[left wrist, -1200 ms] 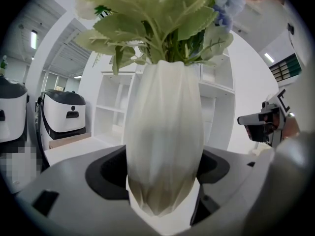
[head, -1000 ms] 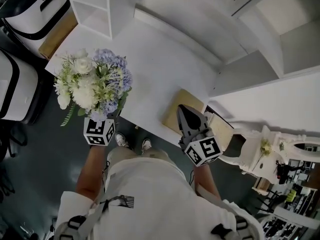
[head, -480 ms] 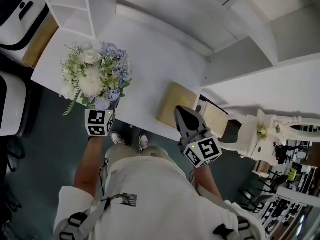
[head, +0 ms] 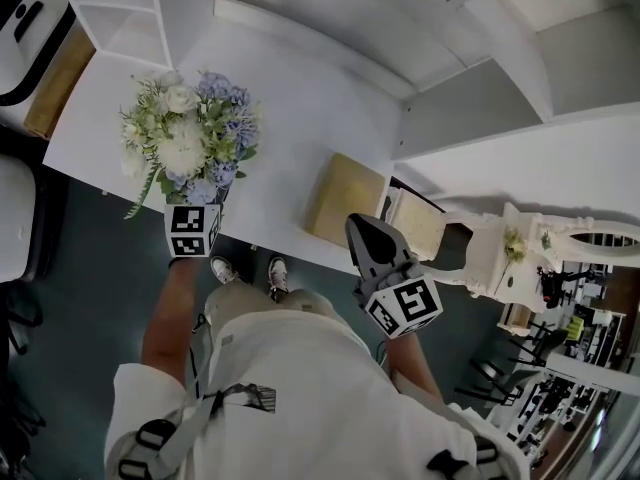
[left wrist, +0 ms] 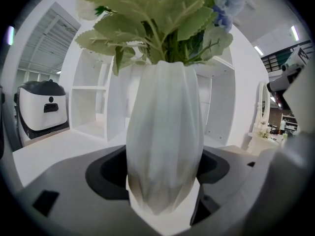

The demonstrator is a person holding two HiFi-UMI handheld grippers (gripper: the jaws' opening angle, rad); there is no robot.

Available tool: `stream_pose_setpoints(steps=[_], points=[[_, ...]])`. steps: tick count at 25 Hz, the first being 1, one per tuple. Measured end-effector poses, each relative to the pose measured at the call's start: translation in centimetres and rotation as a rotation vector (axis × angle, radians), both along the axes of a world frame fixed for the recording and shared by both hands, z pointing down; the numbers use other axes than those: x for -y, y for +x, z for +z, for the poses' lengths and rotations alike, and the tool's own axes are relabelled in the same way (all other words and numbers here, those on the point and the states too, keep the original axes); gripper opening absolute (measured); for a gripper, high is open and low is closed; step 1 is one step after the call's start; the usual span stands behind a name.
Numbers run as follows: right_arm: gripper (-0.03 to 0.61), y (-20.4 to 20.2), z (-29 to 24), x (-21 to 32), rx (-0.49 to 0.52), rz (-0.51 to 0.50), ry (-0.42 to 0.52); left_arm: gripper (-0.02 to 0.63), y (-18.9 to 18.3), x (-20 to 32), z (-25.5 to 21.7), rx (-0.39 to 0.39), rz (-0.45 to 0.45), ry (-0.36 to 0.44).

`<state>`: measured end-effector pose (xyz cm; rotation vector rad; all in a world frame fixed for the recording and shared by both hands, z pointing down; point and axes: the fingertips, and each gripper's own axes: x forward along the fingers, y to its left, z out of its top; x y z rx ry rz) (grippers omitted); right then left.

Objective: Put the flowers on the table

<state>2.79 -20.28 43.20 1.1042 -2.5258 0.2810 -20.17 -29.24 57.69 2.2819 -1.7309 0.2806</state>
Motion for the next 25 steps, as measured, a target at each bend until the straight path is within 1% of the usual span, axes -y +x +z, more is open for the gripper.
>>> stream_pose_setpoints(steps=[4, 12, 19, 25], points=[[0.009, 0.1, 0.1, -1.2, -0.010, 0.020, -0.003, 0.382, -0.4, -0.3, 0.6, 0.004, 0.005, -0.002], [0.009, 0.2, -0.2, -1.7, -0.024, 0.065, -0.006, 0.382, 0.0, 0.9, 1.1, 0.009, 0.035, -0.004], [0.009, 0.7, 0.1, -2.8, -0.031, 0.100, -0.008, 0.382, -0.6, 1.4, 1.8, 0.029, 0.028, -0.003], [0.009, 1.2, 0.6, -3.3, -0.035, 0.115, -0.016, 0.382, -0.7, 1.7, 2.2, 0.027, 0.023, -0.008]])
